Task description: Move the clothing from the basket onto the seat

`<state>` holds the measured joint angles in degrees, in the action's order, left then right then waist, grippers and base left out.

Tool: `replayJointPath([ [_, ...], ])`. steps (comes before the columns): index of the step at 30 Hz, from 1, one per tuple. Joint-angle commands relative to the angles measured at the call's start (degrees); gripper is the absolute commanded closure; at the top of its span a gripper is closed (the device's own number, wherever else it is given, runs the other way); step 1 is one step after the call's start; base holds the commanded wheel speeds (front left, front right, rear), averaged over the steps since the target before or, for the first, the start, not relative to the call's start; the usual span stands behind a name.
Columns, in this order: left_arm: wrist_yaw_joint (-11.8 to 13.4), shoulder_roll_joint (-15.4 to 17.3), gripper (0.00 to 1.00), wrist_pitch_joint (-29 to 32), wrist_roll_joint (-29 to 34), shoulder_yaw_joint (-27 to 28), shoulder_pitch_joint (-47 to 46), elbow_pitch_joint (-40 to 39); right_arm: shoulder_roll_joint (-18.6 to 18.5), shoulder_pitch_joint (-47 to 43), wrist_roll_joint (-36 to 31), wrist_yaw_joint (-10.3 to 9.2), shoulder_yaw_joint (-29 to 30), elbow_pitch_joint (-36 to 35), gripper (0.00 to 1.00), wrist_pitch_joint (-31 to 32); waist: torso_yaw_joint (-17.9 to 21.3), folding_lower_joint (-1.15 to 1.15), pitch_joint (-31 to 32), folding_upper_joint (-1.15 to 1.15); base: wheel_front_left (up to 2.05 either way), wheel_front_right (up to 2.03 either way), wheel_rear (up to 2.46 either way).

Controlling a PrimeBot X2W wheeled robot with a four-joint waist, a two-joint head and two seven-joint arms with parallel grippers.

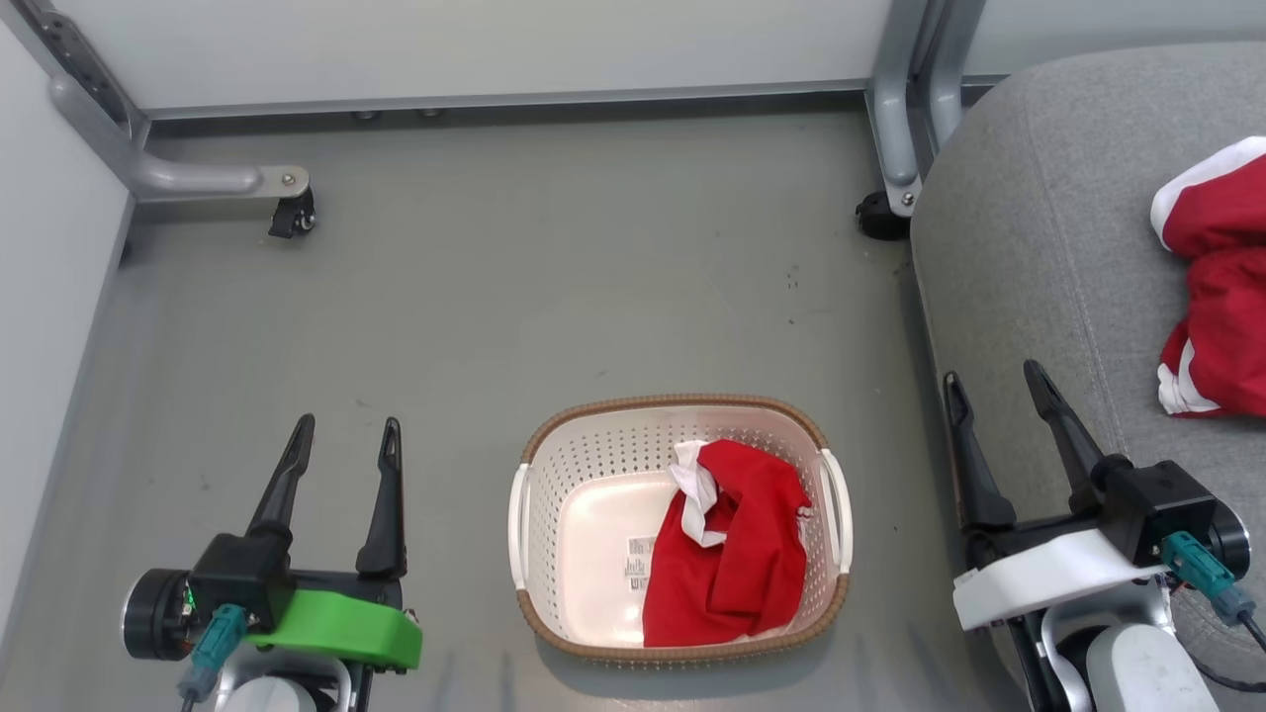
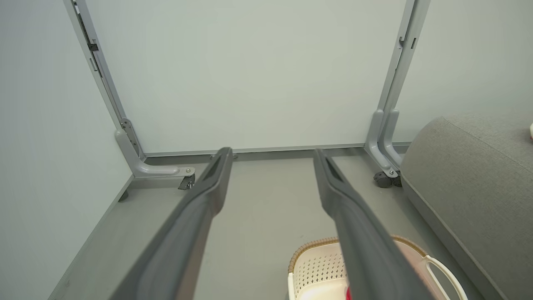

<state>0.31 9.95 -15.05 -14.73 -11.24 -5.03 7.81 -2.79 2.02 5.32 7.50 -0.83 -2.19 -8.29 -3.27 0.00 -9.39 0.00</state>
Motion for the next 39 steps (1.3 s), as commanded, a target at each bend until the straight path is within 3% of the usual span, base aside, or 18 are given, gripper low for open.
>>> replayJointPath([
  [1,-0.4,-0.3,0.0,-0.2,0.4,0.4,1.5,0.3,-0.2,-1.3,0.3,-0.03,-0.2,-0.3,0.0,0.4,-0.1,0.0,1.8,0.0,0.0,0.0,0.0],
  [16,-1.7,-1.5,0.0,-0.2,2.6,1.7,5.8,2.3,-0.2,-5.8,1.7,-0.02,-0.9,-0.7,0.0,1.4,1.5,0.0,5.6,0.0,0.0,0.0,0.0],
  [39,-2.8,-2.7,0.0,-0.2,4.2,3.5,4.6,2.9,-0.2,-5.7,2.1,-0.02,-0.9,-1.2,0.0,1.4,1.2,0.0,5.1,0.0,0.0,0.0,0.0],
])
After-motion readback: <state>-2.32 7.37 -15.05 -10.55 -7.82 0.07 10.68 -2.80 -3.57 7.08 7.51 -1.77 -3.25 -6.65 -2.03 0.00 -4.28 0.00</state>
